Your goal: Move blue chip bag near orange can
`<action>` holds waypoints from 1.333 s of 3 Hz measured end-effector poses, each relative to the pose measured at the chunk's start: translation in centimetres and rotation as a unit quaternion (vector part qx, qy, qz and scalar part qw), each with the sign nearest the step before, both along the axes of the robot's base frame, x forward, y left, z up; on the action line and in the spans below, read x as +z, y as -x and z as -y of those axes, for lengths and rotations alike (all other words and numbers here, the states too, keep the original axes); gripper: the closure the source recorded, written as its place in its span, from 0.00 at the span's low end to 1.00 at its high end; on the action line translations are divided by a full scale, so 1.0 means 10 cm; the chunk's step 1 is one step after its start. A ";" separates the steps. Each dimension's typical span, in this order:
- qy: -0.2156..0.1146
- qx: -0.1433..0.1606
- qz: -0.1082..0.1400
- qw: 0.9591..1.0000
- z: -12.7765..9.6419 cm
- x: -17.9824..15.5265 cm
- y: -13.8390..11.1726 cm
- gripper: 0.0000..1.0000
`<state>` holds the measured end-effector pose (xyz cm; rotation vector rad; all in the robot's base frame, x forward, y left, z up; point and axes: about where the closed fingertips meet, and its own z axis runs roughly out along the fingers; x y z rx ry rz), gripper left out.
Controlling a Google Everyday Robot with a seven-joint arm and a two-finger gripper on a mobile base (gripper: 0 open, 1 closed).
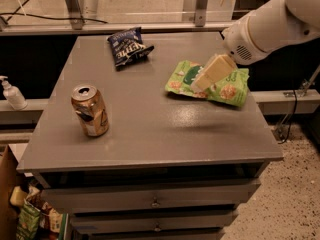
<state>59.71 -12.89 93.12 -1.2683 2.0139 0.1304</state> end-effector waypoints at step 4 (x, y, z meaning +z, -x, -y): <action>-0.080 0.010 0.054 0.995 -1.13 -0.50 -1.17 0.00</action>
Offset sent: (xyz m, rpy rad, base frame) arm 0.0954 0.0919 -0.0310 0.2104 -0.1379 0.0067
